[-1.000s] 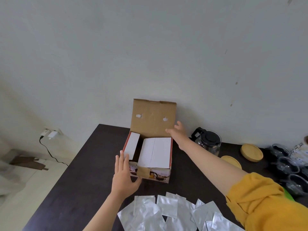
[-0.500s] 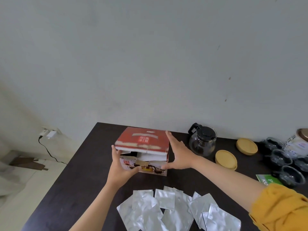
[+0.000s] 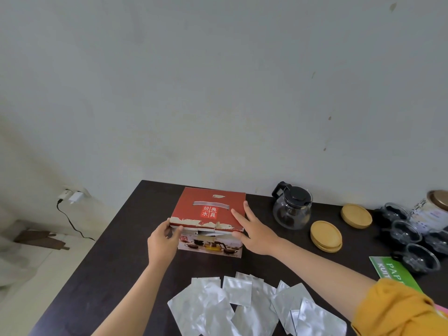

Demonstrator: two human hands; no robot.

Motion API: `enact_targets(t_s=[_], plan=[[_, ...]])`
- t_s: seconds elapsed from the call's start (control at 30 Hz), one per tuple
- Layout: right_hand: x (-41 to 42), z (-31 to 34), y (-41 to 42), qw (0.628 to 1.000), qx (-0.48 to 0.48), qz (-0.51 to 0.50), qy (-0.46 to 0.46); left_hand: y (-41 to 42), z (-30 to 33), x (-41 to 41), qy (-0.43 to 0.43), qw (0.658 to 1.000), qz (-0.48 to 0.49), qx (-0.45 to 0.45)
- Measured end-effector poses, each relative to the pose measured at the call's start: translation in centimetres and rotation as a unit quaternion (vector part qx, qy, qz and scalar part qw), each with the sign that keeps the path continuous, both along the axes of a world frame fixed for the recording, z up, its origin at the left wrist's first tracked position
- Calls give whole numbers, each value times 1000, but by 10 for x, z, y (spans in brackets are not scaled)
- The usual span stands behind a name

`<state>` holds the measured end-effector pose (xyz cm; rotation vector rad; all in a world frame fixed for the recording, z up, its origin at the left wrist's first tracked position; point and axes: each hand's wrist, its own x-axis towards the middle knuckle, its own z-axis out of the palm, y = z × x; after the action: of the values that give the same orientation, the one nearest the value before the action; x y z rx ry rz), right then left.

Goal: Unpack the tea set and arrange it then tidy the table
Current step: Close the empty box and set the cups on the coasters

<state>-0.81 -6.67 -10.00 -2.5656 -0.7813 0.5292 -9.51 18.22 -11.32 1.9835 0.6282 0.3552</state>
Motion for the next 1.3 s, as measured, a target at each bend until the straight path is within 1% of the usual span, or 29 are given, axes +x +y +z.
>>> enact_targets(t_s=[0.2, 0.33, 0.43, 0.53, 0.7, 0.83, 0.93, 1.13, 1.2, 1.3], plan=[[-5, -5, 9, 999, -41, -9, -5, 2, 0, 5, 9, 1000, 27, 8], [-8, -8, 11, 1000, -19, -16, -7, 2, 1, 6, 10, 999, 36, 9], [-8, -10, 12, 1000, -11, -19, -5, 3, 0, 4, 3, 1000, 19, 5], [-8, -15, 11, 1000, -8, -21, -5, 1, 1, 0, -17, 1000, 5, -21], [-8, -22, 10, 1000, -8, -18, -17, -1, 1, 2, -31, 996, 71, -45], [-9, -22, 10, 1000, 3, -24, -19, -1, -1, 7, -28, 992, 97, -79], [-10, -24, 9, 999, 14, -25, -28, 2, -5, 10, -24, 992, 86, -87], [-8, -25, 10, 999, 31, -28, -26, 4, -6, 9, -8, 996, 61, -62], [-9, -22, 9, 999, 27, -28, -18, 4, -8, 10, -7, 995, 69, -77], [-9, -21, 12, 999, 7, -32, -27, 3, -12, 12, -5, 988, 79, -130]])
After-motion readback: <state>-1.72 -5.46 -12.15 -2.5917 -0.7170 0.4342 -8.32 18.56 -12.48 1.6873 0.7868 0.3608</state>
